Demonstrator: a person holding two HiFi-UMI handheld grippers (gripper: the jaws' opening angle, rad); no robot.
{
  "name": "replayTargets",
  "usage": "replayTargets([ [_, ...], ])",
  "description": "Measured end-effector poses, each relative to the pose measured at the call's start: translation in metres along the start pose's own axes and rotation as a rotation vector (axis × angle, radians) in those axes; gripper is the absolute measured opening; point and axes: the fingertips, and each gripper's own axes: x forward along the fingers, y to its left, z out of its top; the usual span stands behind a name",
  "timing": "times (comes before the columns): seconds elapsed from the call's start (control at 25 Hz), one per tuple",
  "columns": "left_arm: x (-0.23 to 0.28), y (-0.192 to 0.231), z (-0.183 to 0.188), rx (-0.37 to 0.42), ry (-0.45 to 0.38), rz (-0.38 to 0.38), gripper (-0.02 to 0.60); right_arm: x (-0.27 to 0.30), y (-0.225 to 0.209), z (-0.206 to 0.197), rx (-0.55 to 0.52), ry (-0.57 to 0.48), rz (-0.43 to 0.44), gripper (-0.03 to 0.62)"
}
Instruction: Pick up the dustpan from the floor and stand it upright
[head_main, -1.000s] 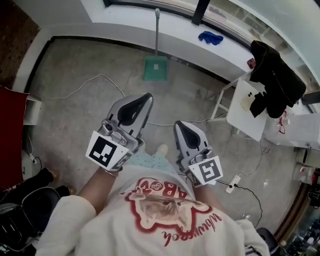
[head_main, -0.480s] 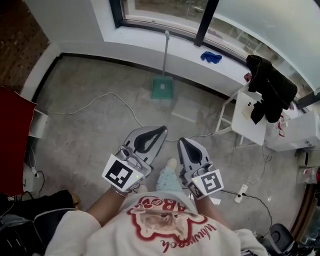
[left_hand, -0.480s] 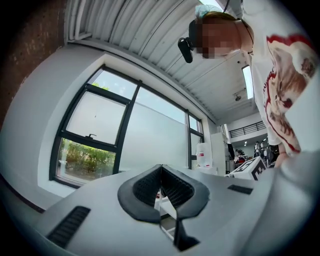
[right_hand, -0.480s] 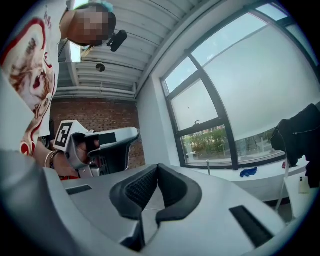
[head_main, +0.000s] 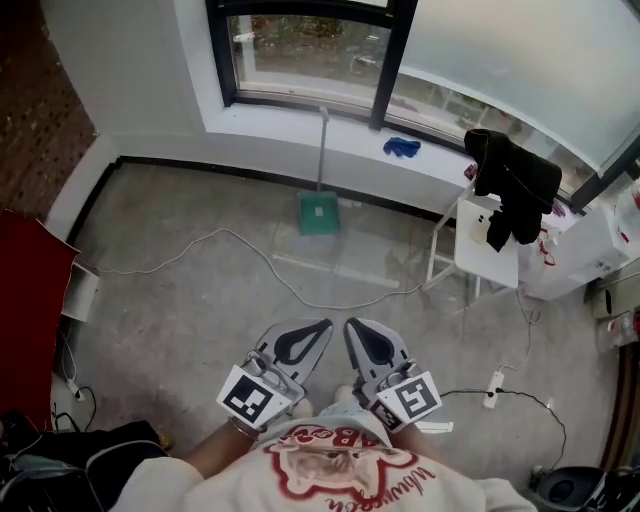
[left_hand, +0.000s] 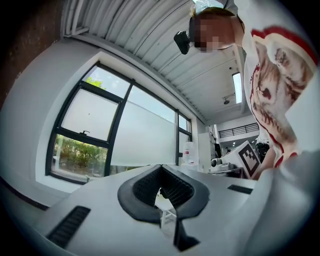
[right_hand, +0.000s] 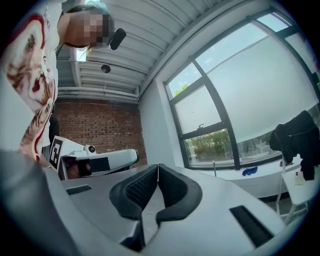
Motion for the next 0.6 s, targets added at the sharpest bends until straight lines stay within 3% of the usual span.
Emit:
replayTargets([
  [0.28,-0.016,-0.012,0.013,0.017,-0.005,0.019,0.021,-0.004,0.021,0.03,-0.024,-0.053,0.042,0.025],
  [0.6,-0.009,-0.029,0.021,0.015,-0.035,0.022,0.021,-0.019,0.027,0.039,-0.069,-0.05,0.057,0.025],
])
